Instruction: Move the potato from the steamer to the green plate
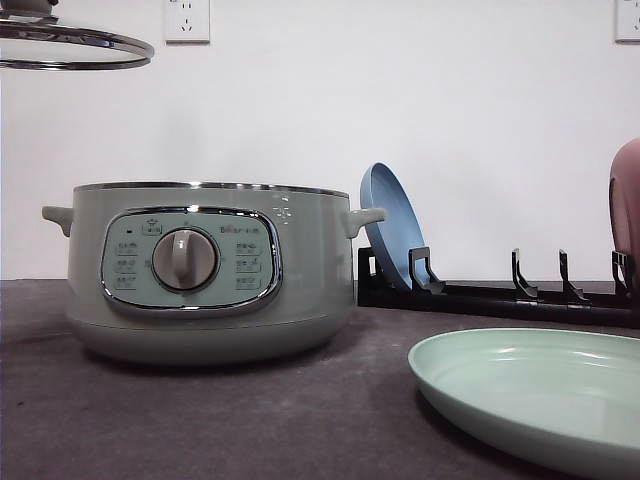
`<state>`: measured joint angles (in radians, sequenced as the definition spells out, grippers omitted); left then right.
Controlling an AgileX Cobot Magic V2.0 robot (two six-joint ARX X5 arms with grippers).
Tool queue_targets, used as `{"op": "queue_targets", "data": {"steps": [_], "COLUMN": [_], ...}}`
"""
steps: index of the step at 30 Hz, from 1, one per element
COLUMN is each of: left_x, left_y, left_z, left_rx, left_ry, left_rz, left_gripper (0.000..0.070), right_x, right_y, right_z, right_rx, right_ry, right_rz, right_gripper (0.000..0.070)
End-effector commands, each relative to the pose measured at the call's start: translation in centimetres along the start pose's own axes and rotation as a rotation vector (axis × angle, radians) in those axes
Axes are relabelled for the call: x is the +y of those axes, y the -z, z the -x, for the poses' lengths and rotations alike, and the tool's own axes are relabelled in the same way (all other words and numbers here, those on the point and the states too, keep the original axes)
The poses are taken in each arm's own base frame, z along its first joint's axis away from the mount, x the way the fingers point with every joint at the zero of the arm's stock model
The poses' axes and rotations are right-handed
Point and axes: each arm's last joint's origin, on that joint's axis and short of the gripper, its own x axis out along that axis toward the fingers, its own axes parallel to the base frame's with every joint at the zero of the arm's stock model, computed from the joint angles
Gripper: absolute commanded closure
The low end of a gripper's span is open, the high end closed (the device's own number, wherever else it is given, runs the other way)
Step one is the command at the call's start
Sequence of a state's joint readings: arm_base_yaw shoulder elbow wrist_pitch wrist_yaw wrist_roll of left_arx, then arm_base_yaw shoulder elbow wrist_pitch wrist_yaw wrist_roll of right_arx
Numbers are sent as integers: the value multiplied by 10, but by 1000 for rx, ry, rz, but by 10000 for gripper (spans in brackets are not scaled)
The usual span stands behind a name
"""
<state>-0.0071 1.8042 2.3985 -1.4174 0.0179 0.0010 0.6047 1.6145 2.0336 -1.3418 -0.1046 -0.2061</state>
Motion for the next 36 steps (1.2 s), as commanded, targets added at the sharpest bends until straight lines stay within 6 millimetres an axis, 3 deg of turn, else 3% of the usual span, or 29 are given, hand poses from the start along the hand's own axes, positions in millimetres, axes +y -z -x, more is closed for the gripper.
{"op": "queue_targets", "data": {"steps": [1,8,12,17,27,36], "left_x": [0,0,0,0,0,0], "left_y": [-1,-1,-1,-1,-1,-1], "left_z": [8,8,8,8,8,8], "left_rx": [-10,-10,-10,-10,-10,-10], "left_ry": [0,0,0,0,0,0], "left_rz": [6,6,6,6,6,6], "left_gripper": [696,696,696,696,696,696], "right_x": [2,10,16,21,22,23], "right_y": [19,86,121,160,205,223], "right_z": [5,10,-5,-39,-108,-135], "right_rx": [84,149,170,177,186,85], "right_ry": [-11,-3,-1,3,12,25], "right_rz": [-48,-127,-166,-241,-331,-395], "right_gripper": [385,385,385,385,385,385]}}
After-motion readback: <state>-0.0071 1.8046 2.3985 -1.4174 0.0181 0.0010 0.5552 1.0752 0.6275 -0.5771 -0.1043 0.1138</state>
